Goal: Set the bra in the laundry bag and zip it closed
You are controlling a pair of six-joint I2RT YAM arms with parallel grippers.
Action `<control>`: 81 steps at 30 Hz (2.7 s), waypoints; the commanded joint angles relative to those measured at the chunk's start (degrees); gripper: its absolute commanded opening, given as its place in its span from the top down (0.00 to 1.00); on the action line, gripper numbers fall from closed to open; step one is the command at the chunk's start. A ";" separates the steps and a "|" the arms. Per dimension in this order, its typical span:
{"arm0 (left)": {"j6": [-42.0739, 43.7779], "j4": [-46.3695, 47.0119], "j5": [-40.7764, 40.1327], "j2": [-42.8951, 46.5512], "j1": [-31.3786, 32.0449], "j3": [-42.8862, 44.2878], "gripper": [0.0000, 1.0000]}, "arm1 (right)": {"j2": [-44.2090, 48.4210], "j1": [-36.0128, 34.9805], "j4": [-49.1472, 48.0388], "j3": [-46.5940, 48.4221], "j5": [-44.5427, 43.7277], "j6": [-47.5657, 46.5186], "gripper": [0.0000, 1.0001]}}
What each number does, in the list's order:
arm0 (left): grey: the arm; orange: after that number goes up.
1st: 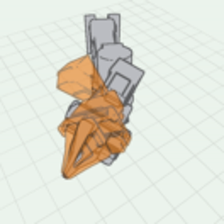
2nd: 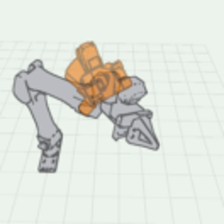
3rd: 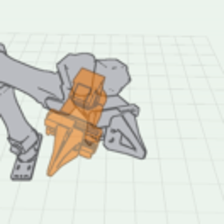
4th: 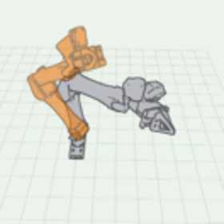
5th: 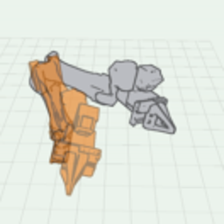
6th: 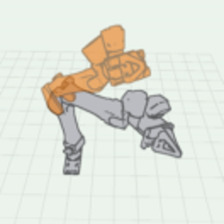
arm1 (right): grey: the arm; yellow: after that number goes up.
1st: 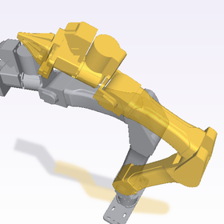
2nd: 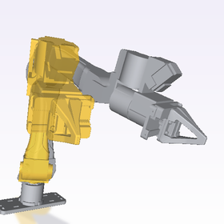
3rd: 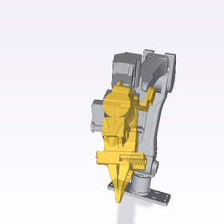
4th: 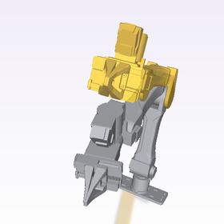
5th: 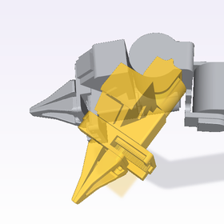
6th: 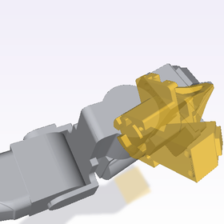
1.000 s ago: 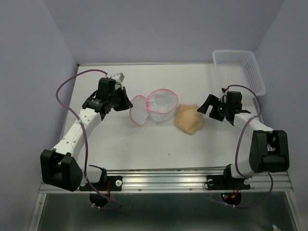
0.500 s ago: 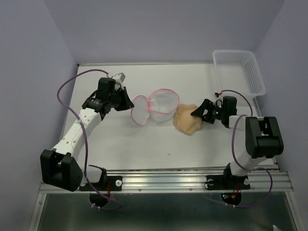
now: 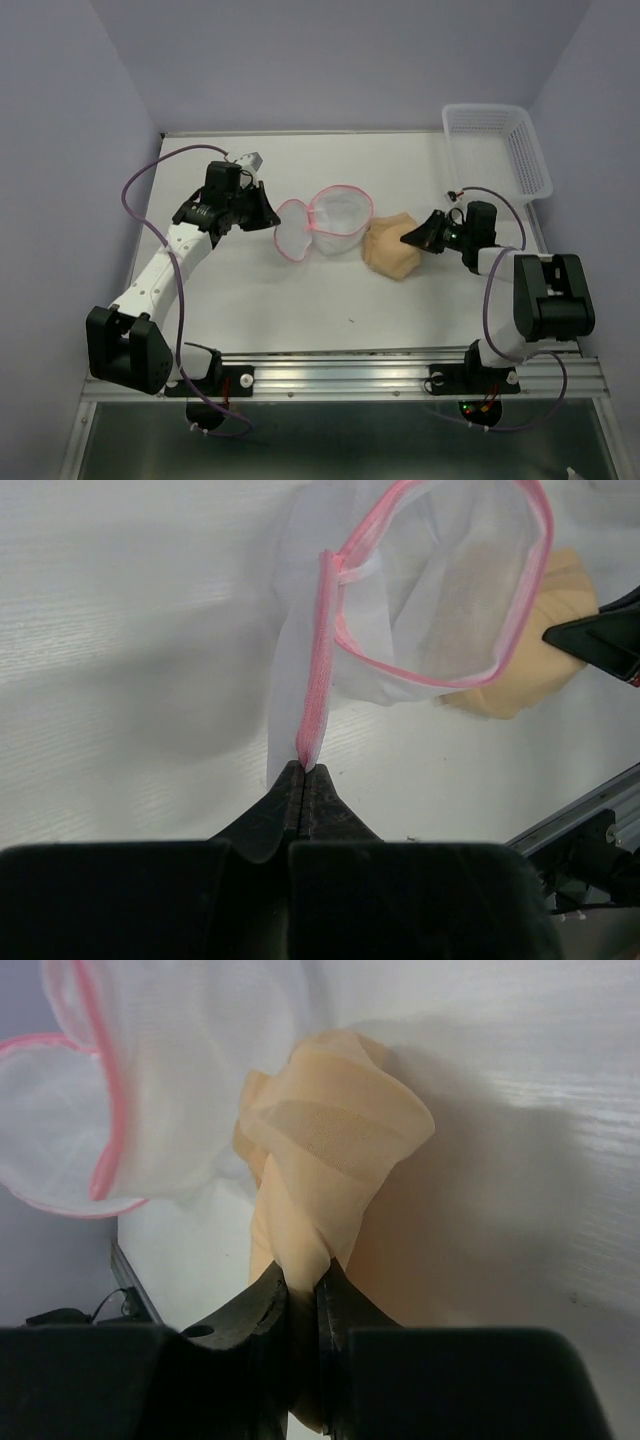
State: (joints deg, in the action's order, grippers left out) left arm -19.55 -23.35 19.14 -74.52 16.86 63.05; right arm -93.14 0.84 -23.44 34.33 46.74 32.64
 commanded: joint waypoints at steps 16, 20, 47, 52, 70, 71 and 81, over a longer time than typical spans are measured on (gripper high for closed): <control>0.65 2.26 4.42 2.19 -0.16 1.82 1.00 | 27.33 -3.90 14.75 21.48 -8.16 -7.95 0.97; 0.13 2.61 4.68 2.01 -0.16 1.47 1.00 | 23.02 -13.39 13.25 25.26 -13.42 -10.14 0.97; -1.72 1.56 8.46 2.19 -0.08 5.59 1.00 | 1.12 -26.42 21.23 30.18 -20.37 -35.98 0.99; -3.21 1.21 9.34 1.57 -0.08 8.14 1.00 | 1.47 -26.95 27.13 29.31 -22.30 -39.06 0.99; -2.60 2.00 14.17 0.96 -0.16 6.83 1.00 | -10.99 -29.23 25.03 40.99 -26.16 -23.25 0.98; -2.42 2.08 14.52 0.96 -0.16 6.83 1.00 | -11.62 -29.23 24.76 41.43 -26.26 -22.37 0.98; -1.98 1.65 16.11 -0.01 -0.08 6.65 1.00 | -13.47 -29.23 18.43 41.35 -31.98 -14.36 0.61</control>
State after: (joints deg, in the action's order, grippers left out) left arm -22.76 -23.00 33.01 -74.17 16.86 68.84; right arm -106.87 -28.16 0.38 74.06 16.97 15.90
